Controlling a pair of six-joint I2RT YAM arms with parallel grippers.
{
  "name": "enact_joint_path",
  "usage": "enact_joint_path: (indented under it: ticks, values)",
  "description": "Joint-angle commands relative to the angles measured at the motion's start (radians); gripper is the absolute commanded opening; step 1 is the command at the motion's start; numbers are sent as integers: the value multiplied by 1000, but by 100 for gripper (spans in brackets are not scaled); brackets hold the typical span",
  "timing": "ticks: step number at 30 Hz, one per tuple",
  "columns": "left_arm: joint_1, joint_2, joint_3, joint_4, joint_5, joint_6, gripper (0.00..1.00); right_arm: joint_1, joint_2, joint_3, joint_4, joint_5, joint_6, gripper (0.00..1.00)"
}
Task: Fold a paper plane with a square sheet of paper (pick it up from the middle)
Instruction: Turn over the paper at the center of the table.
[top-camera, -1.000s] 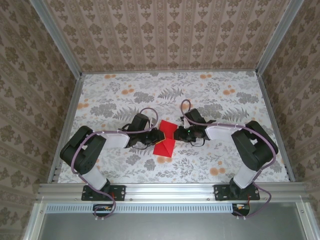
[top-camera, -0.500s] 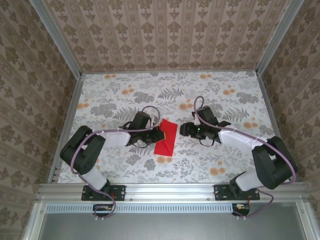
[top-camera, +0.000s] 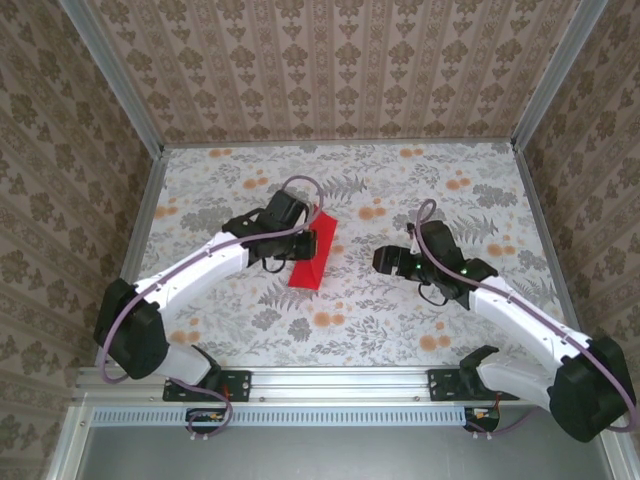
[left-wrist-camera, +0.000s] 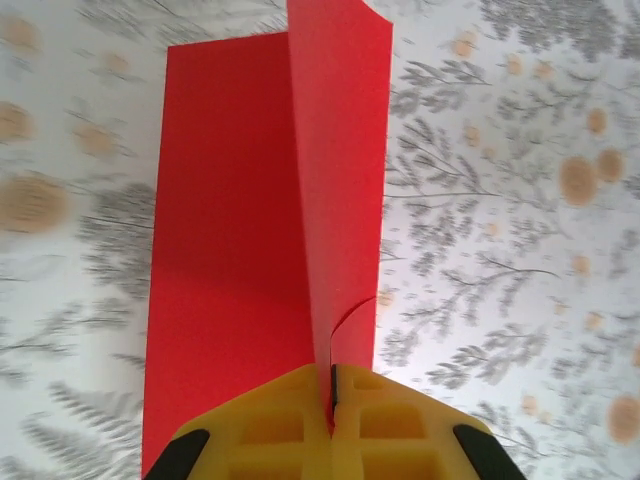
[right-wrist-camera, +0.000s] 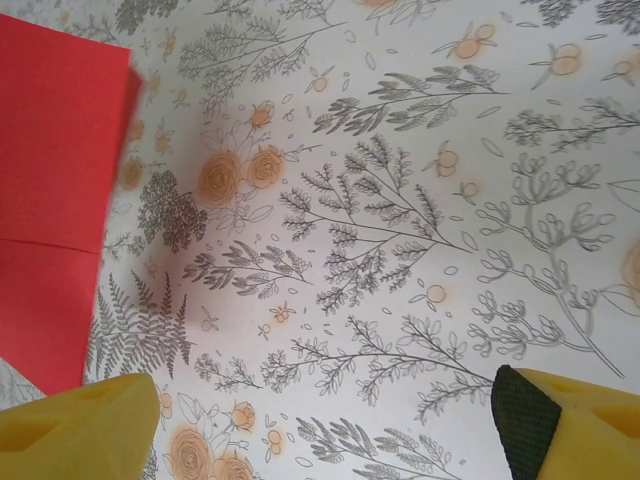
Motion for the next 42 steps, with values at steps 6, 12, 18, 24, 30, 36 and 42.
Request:
enact_joint_path:
  ticks: [6,12,18,24,30,36,42]
  values:
    - [-77,124,151,-356,-525,64,2,-11,-72,-37,-85,113,6,91]
    - [-144,302,239,-376,-678,78,2,-30,-82,-34,-121,140,16,90]
    - [-191,477,307,-377,-737,98,2,-49,-91,-33,-146,159,40,91]
    - [-233,545,313,-287,-593,74,2,-69,-124,-39,-142,150,54,91]
    - [-235,544,312,-255,-501,39,13,-103,-147,-40,-161,152,57,91]
    - [-231,452,315,-212,-356,18,40,-118,-147,-39,-161,133,56,91]
    - [-183,258,215,-81,-124,-38,59,-120,-108,-8,-165,65,32,91]
